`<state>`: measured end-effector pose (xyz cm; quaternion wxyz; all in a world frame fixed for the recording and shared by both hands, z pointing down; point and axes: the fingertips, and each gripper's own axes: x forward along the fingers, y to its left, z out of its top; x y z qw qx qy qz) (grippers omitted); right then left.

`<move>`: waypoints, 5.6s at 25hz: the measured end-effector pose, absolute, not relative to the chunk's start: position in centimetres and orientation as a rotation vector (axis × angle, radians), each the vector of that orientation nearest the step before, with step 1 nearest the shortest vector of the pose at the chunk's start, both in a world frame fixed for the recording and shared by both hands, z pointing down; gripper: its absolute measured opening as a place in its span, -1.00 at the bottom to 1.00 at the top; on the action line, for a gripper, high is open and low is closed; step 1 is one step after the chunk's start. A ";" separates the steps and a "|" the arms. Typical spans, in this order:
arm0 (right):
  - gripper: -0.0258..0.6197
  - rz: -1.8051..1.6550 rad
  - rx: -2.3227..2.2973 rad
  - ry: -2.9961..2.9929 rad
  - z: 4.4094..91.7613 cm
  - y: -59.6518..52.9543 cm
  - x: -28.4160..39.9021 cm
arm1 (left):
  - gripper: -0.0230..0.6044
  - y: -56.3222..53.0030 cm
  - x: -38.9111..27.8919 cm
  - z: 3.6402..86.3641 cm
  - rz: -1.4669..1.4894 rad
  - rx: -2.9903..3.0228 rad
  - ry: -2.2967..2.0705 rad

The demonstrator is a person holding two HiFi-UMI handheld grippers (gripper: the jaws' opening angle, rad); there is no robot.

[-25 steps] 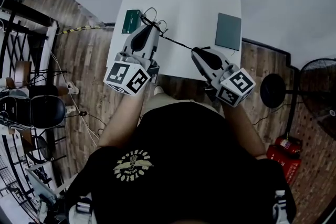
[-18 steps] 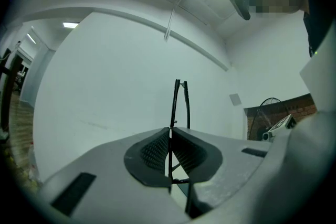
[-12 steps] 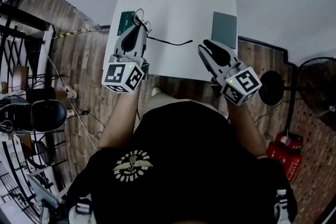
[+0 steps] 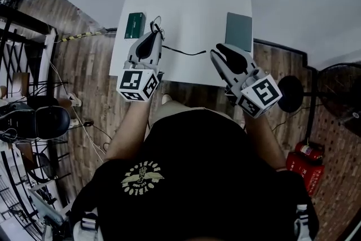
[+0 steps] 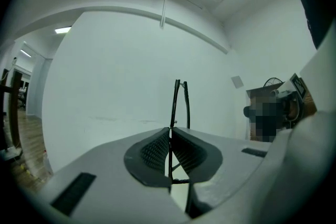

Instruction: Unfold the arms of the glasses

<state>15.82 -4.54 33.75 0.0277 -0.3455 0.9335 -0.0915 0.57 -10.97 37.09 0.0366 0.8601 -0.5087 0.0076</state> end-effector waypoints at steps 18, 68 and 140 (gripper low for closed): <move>-0.66 -0.291 -0.937 2.842 31.5 -2.4 12.5 | -0.86 -5.6 8.1 37.0 0.278 2.841 -1.391; -0.86 -0.515 -1.050 3.063 38.3 -9.9 6.9 | -0.86 -12.0 3.6 41.7 1.202 3.147 -1.045; -0.88 -0.086 -1.385 2.832 31.7 -23.7 14.9 | -0.86 -25.9 -4.1 33.6 0.037 2.679 -1.519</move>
